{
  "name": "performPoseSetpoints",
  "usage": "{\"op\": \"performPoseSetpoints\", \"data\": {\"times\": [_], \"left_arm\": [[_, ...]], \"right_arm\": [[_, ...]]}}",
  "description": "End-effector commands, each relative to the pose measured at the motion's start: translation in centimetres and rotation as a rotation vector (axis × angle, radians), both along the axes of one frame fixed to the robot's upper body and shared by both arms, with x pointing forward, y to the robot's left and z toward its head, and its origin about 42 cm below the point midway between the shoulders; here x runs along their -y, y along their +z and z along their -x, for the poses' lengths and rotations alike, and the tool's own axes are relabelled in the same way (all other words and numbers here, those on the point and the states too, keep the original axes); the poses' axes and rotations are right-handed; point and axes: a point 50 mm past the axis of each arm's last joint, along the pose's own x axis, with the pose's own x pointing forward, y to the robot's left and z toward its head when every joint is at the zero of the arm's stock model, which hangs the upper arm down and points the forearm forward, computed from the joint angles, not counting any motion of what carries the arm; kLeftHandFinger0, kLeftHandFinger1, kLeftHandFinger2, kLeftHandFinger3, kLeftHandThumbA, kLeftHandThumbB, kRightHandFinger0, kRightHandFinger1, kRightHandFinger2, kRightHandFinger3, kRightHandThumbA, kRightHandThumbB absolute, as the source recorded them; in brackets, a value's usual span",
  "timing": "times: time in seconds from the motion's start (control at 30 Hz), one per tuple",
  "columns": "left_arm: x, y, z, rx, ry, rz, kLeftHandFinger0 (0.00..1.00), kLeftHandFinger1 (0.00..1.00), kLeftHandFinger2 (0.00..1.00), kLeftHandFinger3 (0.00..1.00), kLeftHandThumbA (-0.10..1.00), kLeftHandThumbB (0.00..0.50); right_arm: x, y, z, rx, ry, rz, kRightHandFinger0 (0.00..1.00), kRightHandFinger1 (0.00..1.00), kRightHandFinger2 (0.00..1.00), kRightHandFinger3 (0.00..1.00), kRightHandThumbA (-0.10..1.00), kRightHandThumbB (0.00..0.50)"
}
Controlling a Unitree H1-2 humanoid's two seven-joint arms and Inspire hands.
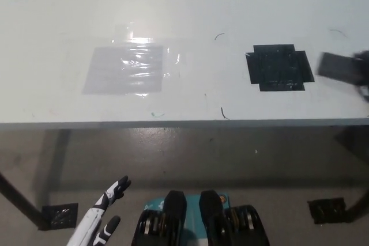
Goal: A whiteboard eraser is kept on the black marked spot on the table infront of the robot and the robot uses its right hand to swipe it back and forth on the table twice to clean it
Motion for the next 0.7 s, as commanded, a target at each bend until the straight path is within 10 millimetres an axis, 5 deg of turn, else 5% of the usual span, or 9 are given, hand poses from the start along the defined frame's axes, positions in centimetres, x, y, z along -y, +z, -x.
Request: {"op": "performPoseSetpoints", "data": {"times": [0.0,0.03,0.1,0.17,0.33,0.43,0.57,0.63,0.67], "left_arm": [[-0.4,0.3,0.3,0.036,0.012,0.023,1.00,1.00,1.00,1.00,1.00,0.454],[-0.4,0.2,0.3,0.035,0.017,0.019,1.00,1.00,1.00,1.00,1.00,0.456],[-0.5,0.2,0.4,0.036,0.021,0.016,1.00,1.00,1.00,1.00,1.00,0.456],[-0.3,0.2,0.5,0.036,0.017,0.018,1.00,1.00,1.00,1.00,1.00,0.445],[-0.3,0.2,0.7,0.030,0.008,0.018,1.00,1.00,1.00,1.00,1.00,0.449],[-0.2,0.3,0.5,0.037,0.007,0.013,1.00,1.00,1.00,1.00,1.00,0.437],[-0.2,0.3,0.3,0.039,0.008,0.022,1.00,1.00,1.00,1.00,1.00,0.445],[-0.1,0.3,0.3,0.038,0.007,0.019,1.00,1.00,1.00,1.00,1.00,0.448],[0.0,0.3,0.3,0.038,0.006,0.021,1.00,1.00,1.00,1.00,1.00,0.457]], "right_arm": [[2.8,3.0,0.2,-0.004,-0.055,0.056,0.21,0.33,0.44,0.66,0.50,0.105],[3.4,3.3,0.4,-0.002,-0.072,0.058,0.39,0.49,0.61,0.79,0.50,0.106],[3.9,3.4,0.5,0.000,-0.085,0.058,0.43,0.51,0.62,0.79,0.51,0.109],[4.4,3.2,0.8,0.003,-0.092,0.052,0.23,0.33,0.47,0.70,0.51,0.111],[3.4,2.5,0.7,-0.005,-0.092,0.032,0.25,0.37,0.49,0.69,0.51,0.113],[0.5,2.9,-0.4,0.012,-0.046,0.008,0.29,0.40,0.55,0.77,0.54,0.123],[-3.4,3.3,-2.0,0.046,0.038,-0.010,0.89,0.98,1.00,1.00,0.57,0.152],[-5.4,3.4,-2.5,0.053,0.077,-0.017,0.85,0.94,1.00,1.00,0.57,0.151],[-7.7,3.4,-3.0,0.049,0.098,-0.041,0.71,0.77,0.83,0.97,0.58,0.148]]}}
